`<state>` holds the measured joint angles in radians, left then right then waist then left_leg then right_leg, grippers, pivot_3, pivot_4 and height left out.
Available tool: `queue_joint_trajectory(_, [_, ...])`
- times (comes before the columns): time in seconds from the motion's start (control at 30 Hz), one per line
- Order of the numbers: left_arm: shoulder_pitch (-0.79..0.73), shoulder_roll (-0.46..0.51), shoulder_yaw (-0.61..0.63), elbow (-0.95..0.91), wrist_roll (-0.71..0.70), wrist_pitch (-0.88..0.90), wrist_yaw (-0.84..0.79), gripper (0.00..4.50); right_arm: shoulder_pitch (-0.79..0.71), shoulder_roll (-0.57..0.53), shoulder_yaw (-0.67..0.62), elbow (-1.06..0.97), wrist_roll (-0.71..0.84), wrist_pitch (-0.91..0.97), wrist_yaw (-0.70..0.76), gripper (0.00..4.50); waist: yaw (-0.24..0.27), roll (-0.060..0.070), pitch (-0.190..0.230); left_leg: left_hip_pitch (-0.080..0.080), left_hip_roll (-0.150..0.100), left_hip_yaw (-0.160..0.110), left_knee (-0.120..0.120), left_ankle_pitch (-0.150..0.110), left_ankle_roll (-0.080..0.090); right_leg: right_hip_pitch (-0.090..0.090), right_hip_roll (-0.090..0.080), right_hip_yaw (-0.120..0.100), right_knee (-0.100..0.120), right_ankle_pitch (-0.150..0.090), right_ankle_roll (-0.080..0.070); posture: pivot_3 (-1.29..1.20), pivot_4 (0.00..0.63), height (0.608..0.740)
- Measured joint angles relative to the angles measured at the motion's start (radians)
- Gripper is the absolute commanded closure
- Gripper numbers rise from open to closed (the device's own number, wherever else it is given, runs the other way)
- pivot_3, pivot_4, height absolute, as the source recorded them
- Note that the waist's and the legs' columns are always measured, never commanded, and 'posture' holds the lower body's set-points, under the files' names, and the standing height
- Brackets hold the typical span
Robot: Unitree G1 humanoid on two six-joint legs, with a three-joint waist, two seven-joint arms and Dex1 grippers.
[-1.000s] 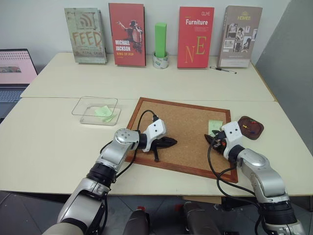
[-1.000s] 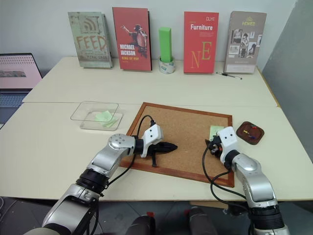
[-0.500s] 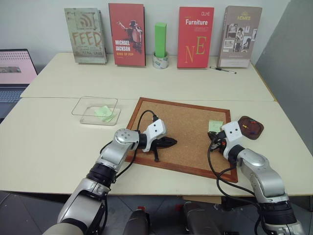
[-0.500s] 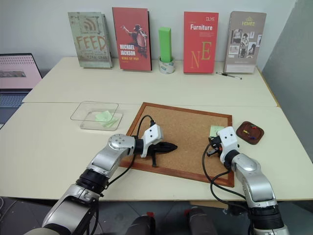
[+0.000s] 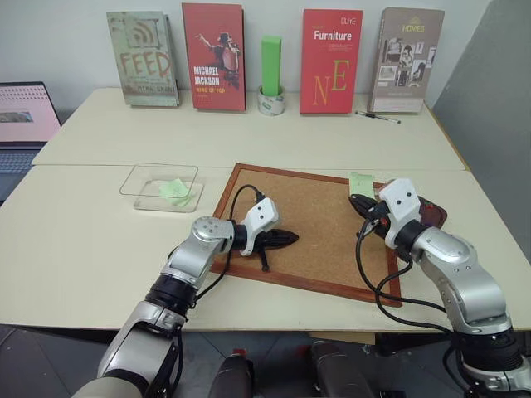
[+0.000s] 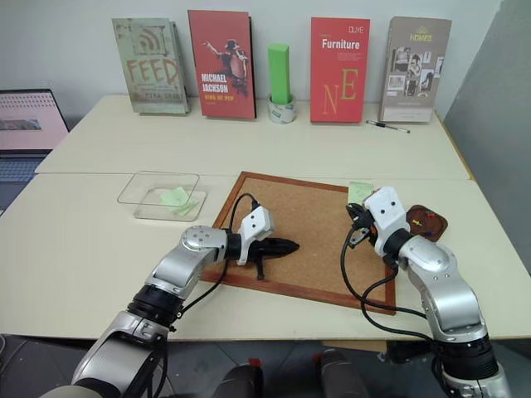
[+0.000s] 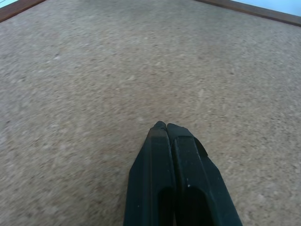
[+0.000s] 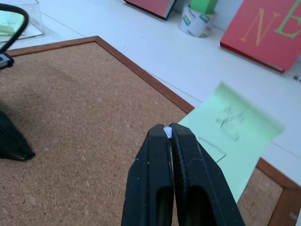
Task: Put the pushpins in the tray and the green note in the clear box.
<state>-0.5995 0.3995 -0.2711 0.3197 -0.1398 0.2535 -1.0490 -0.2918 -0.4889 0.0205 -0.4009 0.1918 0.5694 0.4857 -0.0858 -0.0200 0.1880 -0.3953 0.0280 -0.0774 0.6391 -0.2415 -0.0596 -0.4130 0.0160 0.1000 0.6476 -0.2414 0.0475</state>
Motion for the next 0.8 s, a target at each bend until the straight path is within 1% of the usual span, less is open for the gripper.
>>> queue_joint_trajectory(0.07, [-0.011,0.014,0.023,0.0,-0.002,-0.001,0.002,4.5,-0.009,-0.004,0.0,-0.012,0.008,0.008,0.009,4.47,0.003,0.0,0.0,-0.003,0.0,-0.001,0.0,0.0,0.0,-0.002,0.0,-0.001,0.0,0.003,0.005,0.0,0.15,0.74])
queue_joint_trajectory(0.13, [-0.033,0.013,0.059,0.005,-0.021,-0.009,0.008,4.1,-0.026,-0.008,0.004,-0.014,0.012,0.019,0.019,4.5,0.005,0.0,0.0,-0.007,-0.001,-0.001,0.0,0.0,0.0,-0.006,0.0,-0.001,0.0,0.004,0.006,0.0,0.15,0.74])
queue_joint_trajectory(0.2, [-0.076,0.009,0.096,0.005,-0.048,-0.007,0.011,3.8,-0.047,-0.013,0.006,-0.014,0.018,0.025,0.027,4.5,0.008,0.0,0.001,-0.01,-0.001,-0.001,0.0,0.0,0.0,-0.008,-0.001,-0.001,0.0,0.004,0.006,0.0,0.15,0.74])
queue_joint_trajectory(0.3, [-0.136,-0.004,0.153,-0.002,-0.097,0.019,0.014,3.14,-0.064,-0.02,0.024,-0.014,0.015,0.024,0.039,4.5,0.013,0.0,0.0,-0.011,-0.001,-0.001,0.0,0.0,0.0,-0.008,-0.001,-0.001,-0.001,0.004,0.006,0.0,0.15,0.74])
queue_joint_trajectory(0.47, [-0.17,-0.038,0.18,-0.004,-0.141,0.078,0.034,2.14,-0.072,-0.051,0.054,-0.014,-0.017,-0.006,0.058,4.5,0.025,0.0,0.001,-0.011,-0.001,-0.001,0.0,0.0,0.0,-0.008,-0.001,-0.001,-0.002,0.004,0.006,0.0,0.15,0.74])
queue_joint_trajectory(0.63, [-0.239,-0.083,0.199,0.029,-0.178,0.188,0.07,1.08,-0.083,-0.086,0.103,-0.014,-0.082,-0.099,0.084,4.5,0.027,0.0,0.001,-0.011,-0.001,-0.001,0.001,0.0,0.0,-0.008,-0.001,-0.002,0.0,0.004,0.007,0.0,0.15,0.74])
queue_joint_trajectory(0.7, [-0.254,-0.101,0.201,0.042,-0.195,0.237,0.083,0.76,-0.087,-0.095,0.12,-0.013,-0.107,-0.143,0.089,4.5,0.027,0.0,0.001,-0.011,-0.001,-0.001,0.001,0.0,0.0,-0.008,-0.001,-0.001,0.0,0.004,0.007,0.0,0.15,0.74])
queue_joint_trajectory(0.73, [-0.264,-0.115,0.202,0.057,-0.202,0.268,0.096,0.67,-0.092,-0.1,0.13,-0.01,-0.124,-0.172,0.097,4.5,0.027,0.0,0.001,-0.011,-0.001,-0.001,0.001,0.0,0.0,-0.008,-0.001,-0.001,0.0,0.004,0.007,0.0,0.15,0.74])
queue_joint_trajectory(0.77, [-0.28,-0.136,0.215,0.085,-0.218,0.302,0.113,0.39,-0.096,-0.106,0.139,-0.007,-0.143,-0.205,0.103,4.5,0.028,0.0,0.001,-0.011,-0.001,-0.001,0.001,0.0,0.0,-0.008,-0.001,-0.002,0.0,0.004,0.007,0.0,0.15,0.74])
queue_joint_trajectory(0.8, [-0.296,-0.157,0.235,0.11,-0.233,0.333,0.132,0.26,-0.103,-0.114,0.151,-0.004,-0.16,-0.237,0.106,4.5,0.028,-0.001,0.001,-0.011,-0.001,-0.001,0.002,0.0,0.0,-0.008,-0.001,-0.002,0.0,0.004,0.007,0.0,0.15,0.74])
